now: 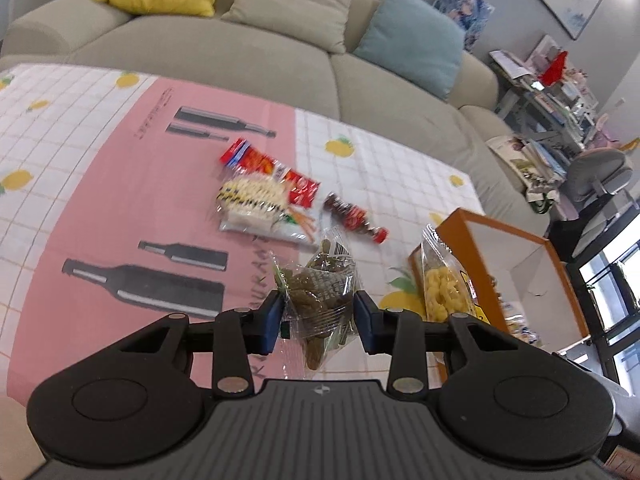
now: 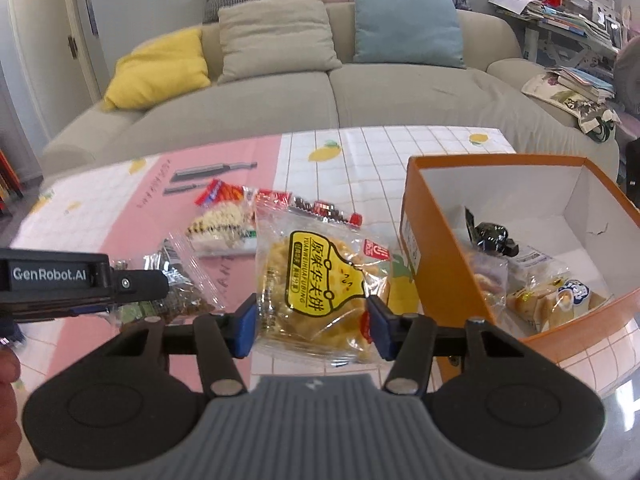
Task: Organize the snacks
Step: 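Carry both packs over the orange box and open both tools to drop them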
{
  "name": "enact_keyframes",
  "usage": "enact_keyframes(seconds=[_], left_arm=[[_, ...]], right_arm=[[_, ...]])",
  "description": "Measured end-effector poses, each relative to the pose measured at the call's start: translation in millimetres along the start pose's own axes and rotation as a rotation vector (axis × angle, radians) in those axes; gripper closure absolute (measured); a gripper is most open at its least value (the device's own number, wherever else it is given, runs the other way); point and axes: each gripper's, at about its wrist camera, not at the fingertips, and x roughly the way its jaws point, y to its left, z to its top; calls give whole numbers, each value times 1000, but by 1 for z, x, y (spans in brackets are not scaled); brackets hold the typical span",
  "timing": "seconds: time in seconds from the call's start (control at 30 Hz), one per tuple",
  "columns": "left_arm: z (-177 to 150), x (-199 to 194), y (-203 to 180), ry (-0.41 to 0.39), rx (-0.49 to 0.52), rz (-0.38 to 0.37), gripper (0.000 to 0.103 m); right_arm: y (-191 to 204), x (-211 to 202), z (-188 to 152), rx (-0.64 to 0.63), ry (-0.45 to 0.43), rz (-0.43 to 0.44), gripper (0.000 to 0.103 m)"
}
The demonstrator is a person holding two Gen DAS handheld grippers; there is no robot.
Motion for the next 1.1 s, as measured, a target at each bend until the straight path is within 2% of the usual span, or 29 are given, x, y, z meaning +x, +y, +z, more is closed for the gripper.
enact_keyframes(seconds=[0.23, 0.5, 0.87, 1.1], left_arm=[[6, -15, -35, -33, 58, -65, 61], [15, -10, -81, -19, 106, -160, 62], [21, 39, -157, 60, 192, -266, 63], [25, 86, -201, 122, 258, -292, 64]], right_arm=[[-22, -29, 17, 31, -69, 27, 50], [-57, -53, 36, -5, -110, 22, 51], [-133, -50, 62, 35, -55, -40, 53], [-175, -32, 66, 47, 6, -98, 54]])
